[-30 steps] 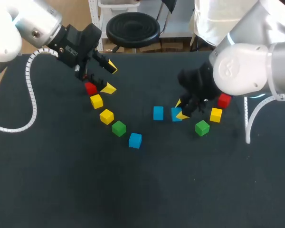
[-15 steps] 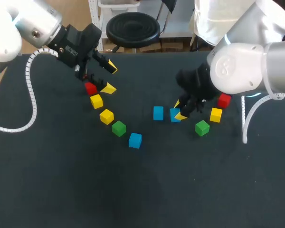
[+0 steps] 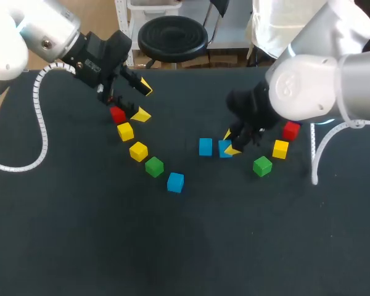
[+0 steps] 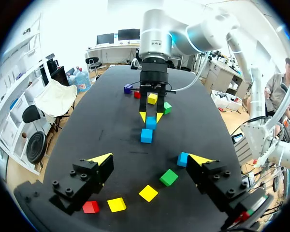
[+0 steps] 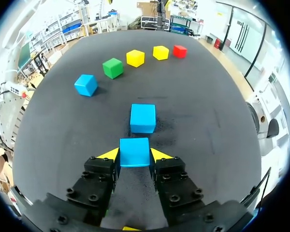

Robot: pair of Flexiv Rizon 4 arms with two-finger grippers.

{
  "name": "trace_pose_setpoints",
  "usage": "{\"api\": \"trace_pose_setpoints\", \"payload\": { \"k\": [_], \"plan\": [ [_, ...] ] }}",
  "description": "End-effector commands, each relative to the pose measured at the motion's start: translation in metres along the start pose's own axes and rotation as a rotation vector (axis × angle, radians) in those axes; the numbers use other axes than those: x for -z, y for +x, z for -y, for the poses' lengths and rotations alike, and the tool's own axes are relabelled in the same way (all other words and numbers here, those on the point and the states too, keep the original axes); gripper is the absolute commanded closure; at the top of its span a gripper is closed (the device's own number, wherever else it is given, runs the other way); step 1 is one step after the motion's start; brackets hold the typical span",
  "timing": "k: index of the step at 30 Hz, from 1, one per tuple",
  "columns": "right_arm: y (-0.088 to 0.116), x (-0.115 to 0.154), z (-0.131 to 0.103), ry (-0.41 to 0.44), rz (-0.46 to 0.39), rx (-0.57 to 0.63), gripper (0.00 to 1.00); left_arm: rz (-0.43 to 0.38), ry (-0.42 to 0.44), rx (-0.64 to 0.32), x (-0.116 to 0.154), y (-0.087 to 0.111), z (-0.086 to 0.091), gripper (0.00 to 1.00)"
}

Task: Place the blue cubes, place green cubes on the blue cubes, place the yellow cubes on the green cubes, then place the red cubes on the yellow cubes, and place purple cube on the red cubes.

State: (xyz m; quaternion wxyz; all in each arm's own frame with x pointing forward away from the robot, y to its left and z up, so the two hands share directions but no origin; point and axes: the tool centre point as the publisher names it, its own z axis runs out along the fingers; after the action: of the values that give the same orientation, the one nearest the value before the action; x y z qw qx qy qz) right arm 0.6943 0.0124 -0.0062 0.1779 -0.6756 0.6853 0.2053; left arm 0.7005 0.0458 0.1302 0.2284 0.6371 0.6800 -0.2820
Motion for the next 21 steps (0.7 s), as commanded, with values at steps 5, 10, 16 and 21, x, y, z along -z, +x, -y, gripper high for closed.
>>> {"api": "trace_pose_setpoints", "payload": {
  "k": [5, 10, 16, 21],
  "plan": [
    [0.0022, -0.0031, 0.0055, -0.009, 0.003, -0.007, 1.0, -0.001, 0.0, -0.001, -0.0004, -0.0001, -0.0003, 0.0],
    [0.001, -0.0016, 0.0084, -0.002, 0.002, -0.01, 1.0, -0.001, 0.0, -0.001, -0.0004, -0.0001, -0.0003, 0.0],
    [0.0009, -0.0019, 0.0107, -0.004, -0.001, -0.007, 1.0, -0.001, 0.0, -0.001, -0.0004, -0.0001, -0.0003, 0.0],
    [0.0015, -0.0037, 0.012, -0.008, -0.005, -0.013, 1.0, -0.001, 0.0, -0.001, -0.0004, -0.0001, -0.0003, 0.0]
  ]
}}
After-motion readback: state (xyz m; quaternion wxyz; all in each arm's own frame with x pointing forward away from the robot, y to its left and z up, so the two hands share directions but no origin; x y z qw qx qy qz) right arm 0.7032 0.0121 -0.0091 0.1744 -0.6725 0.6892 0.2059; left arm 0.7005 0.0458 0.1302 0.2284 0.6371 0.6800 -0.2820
